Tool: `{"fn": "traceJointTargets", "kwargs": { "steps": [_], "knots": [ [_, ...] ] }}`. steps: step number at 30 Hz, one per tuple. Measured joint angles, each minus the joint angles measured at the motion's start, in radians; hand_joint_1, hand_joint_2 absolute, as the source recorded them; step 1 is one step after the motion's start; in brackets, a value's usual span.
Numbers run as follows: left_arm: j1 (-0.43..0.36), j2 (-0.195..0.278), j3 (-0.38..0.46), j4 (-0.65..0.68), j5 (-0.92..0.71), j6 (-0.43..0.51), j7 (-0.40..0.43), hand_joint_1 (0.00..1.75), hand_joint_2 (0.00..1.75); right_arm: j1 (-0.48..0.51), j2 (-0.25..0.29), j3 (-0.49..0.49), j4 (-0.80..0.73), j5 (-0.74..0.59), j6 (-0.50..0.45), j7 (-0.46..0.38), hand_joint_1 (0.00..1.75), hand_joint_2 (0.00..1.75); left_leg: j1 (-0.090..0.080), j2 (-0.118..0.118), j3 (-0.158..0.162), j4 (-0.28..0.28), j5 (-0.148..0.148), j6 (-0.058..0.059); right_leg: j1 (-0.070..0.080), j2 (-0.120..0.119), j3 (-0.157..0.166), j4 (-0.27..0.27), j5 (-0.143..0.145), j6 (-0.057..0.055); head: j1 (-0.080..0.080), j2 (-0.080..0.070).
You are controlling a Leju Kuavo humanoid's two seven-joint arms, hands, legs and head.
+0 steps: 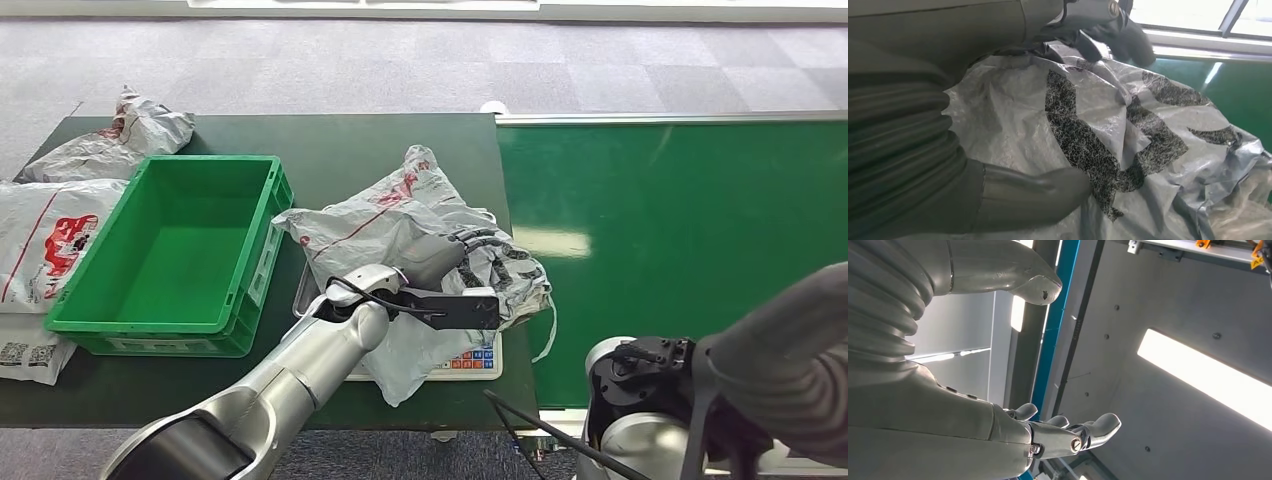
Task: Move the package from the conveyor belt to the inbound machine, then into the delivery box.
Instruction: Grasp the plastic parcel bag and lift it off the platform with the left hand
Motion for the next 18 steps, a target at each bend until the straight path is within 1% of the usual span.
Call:
{"fn": "traceJointTargets", "kwargs": {
  "steps": [5, 10, 12, 18],
  "knots": [
    [-0.008, 0.000, -0.018, 0.016, -0.018, -0.004, 0.012, 1.75, 1.75, 0.000, 0.000, 0.000, 0.003, -0.006, 0.000, 0.000, 0.00, 1.75, 0.000, 0.000, 0.000, 0.000, 0.000, 0.000, 0.000, 0.000, 0.000, 0.000, 0.000, 0.000, 0.000, 0.000],
    [-0.010, 0.001, -0.073, 0.050, -0.129, -0.066, 0.098, 1.75, 1.75, 0.000, 0.000, 0.000, 0.007, -0.035, 0.000, 0.000, 0.00, 1.75, 0.000, 0.000, 0.000, 0.000, 0.000, 0.000, 0.000, 0.000, 0.000, 0.000, 0.000, 0.000, 0.000, 0.000],
    [-0.010, 0.001, -0.097, 0.065, -0.152, -0.081, 0.117, 1.75, 1.75, 0.000, 0.000, 0.000, 0.007, -0.045, 0.000, 0.000, 0.00, 1.75, 0.000, 0.000, 0.000, 0.000, 0.000, 0.000, 0.000, 0.000, 0.000, 0.000, 0.000, 0.000, 0.000, 0.000],
    [-0.010, 0.002, -0.122, 0.083, -0.166, -0.091, 0.128, 1.75, 1.75, 0.000, 0.000, -0.001, 0.007, -0.056, 0.000, 0.000, 0.00, 1.75, 0.000, 0.000, 0.000, 0.000, 0.000, 0.000, 0.000, 0.000, 0.000, 0.000, 0.000, 0.000, 0.000, 0.000]
  ]
}}
